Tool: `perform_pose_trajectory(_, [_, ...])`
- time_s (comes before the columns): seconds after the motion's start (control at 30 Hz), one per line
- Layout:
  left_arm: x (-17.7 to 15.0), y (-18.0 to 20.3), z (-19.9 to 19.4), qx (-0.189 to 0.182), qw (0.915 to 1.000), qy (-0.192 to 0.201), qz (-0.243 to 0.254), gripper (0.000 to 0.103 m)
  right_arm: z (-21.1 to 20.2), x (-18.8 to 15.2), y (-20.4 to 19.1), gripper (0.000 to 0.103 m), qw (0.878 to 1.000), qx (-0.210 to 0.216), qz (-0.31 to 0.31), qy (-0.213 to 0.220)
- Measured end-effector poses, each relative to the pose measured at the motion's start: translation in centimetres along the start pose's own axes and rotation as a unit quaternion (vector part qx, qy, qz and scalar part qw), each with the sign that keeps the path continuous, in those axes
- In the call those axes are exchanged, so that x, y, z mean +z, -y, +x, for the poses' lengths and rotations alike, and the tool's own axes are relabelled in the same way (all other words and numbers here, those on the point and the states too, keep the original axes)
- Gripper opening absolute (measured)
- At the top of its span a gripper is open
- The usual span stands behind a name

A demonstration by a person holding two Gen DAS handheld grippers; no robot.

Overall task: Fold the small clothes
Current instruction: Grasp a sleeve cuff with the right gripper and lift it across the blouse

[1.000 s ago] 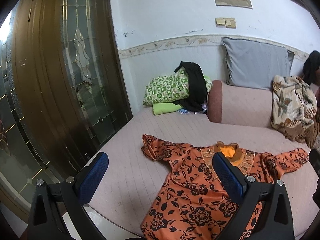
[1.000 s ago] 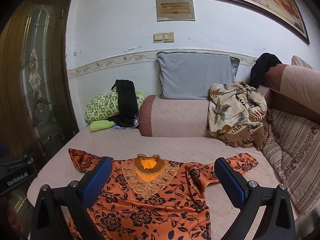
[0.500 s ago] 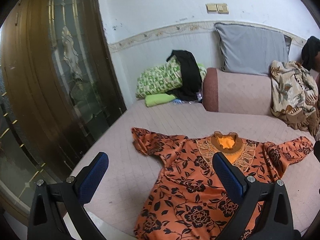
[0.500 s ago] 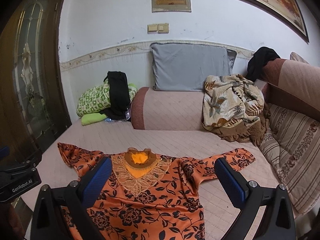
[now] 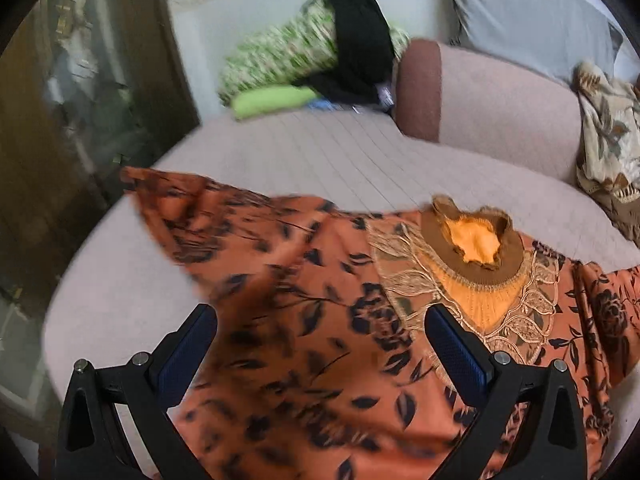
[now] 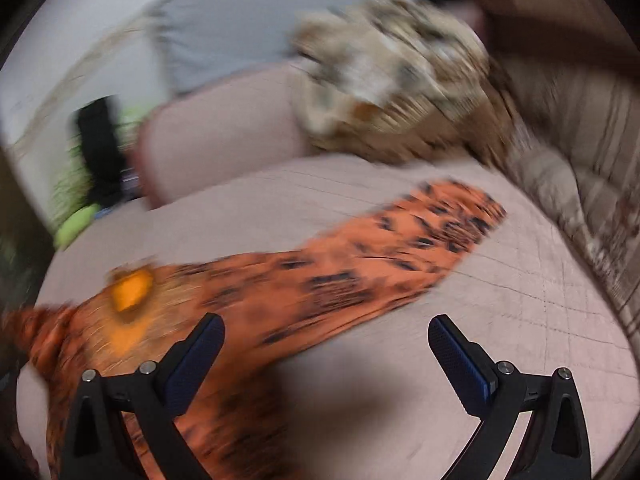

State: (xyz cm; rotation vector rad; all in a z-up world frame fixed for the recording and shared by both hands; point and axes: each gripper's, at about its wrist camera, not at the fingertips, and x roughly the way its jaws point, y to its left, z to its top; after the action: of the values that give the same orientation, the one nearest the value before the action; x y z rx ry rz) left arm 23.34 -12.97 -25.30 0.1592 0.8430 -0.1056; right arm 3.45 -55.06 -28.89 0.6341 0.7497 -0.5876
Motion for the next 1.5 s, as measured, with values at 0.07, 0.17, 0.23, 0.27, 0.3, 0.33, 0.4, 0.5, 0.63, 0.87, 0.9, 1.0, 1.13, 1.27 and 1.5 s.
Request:
perform_pose_trajectory(0.07, [-0.4, 0.7, 2.0, -0.008, 1.0000, -0.004, 0.003, 0.103, 3.2, 1.8, 4.9, 0.098, 0.995, 0.025, 0.099, -0.017])
perform_pose_trajectory(0.17, [-0.1, 1.3, 4.7, -0.010, 0.9990, -0.044, 0.002, 0.103, 6.4, 4.3, 10.5, 0.084, 0.977, 0.043, 0.208, -0.019])
perform_pose_trajectory(0.23, [0.6, 1.4, 5.4, -0.028, 0.9987, -0.041, -0.008, 0.103, 8.1, 5.3, 12.4, 0.074, 0.967, 0.056, 0.246, -0.031])
perform_pose_trajectory(0.27, [1.0, 1.6, 5.7, -0.020, 0.9992, -0.035, -0.007, 0.103, 8.8, 5.9, 13.2, 0.072, 0.963, 0.056, 0.262, -0.029])
perform_pose_trajectory(0.3, [1.1, 1.7, 5.9, -0.016, 0.9993, -0.033, -0.005, 0.103, 9.2, 6.7, 13.7, 0.072, 0.960, 0.058, 0.274, -0.011])
perform_pose_trajectory(0.33, [1.3, 1.8, 6.1, -0.015, 0.9994, -0.030, -0.001, 0.103, 9.1, 7.3, 14.0, 0.071, 0.960, 0.055, 0.275, 0.005])
perform_pose_trajectory(0.4, [1.4, 2.0, 6.6, -0.010, 0.9994, -0.032, 0.005, 0.103, 9.5, 8.2, 14.2, 0.055, 0.961, 0.044, 0.274, 0.023])
perform_pose_trajectory(0.5, [1.5, 1.6, 7.3, 0.001, 0.9993, -0.038, 0.000, 0.103, 10.2, 8.8, 15.1, 0.013, 0.962, 0.022, 0.270, 0.036])
perform_pose_trajectory(0.63, [2.1, 0.3, 7.6, 0.006, 0.9993, -0.034, -0.017, 0.103, 7.9, 8.6, 14.7, 0.005, 0.962, 0.040, 0.262, 0.061])
perform_pose_trajectory(0.87, [3.4, -1.9, 5.6, 0.014, 0.9990, -0.001, -0.042, 0.103, -0.4, 9.1, 6.2, 0.005, 0.969, 0.145, 0.175, 0.100])
perform_pose_trajectory(0.9, [3.6, -2.6, 5.3, 0.019, 0.9987, 0.004, -0.048, 0.103, -1.8, 8.8, 3.5, 0.005, 0.969, 0.168, 0.155, 0.098])
perform_pose_trajectory(1.0, [4.2, -5.6, 4.7, 0.036, 0.9964, 0.008, -0.076, 0.103, -4.1, 7.4, -4.3, 0.005, 0.966, 0.223, 0.100, 0.088])
perform_pose_trajectory(1.13, [4.4, -10.2, 4.8, 0.049, 0.9910, -0.003, -0.125, 0.103, -5.0, 3.2, -14.1, 0.005, 0.955, 0.287, 0.044, 0.060])
perform_pose_trajectory(1.27, [4.1, -14.5, 5.1, 0.080, 0.9854, -0.008, -0.150, 0.103, -3.1, -3.2, -23.4, 0.005, 0.939, 0.344, 0.014, 0.008])
perform_pose_trajectory(1.5, [3.4, -20.0, 5.8, 0.126, 0.9777, -0.021, -0.167, 0.103, 2.2, -13.7, -35.2, 0.009, 0.930, 0.358, -0.044, -0.070])
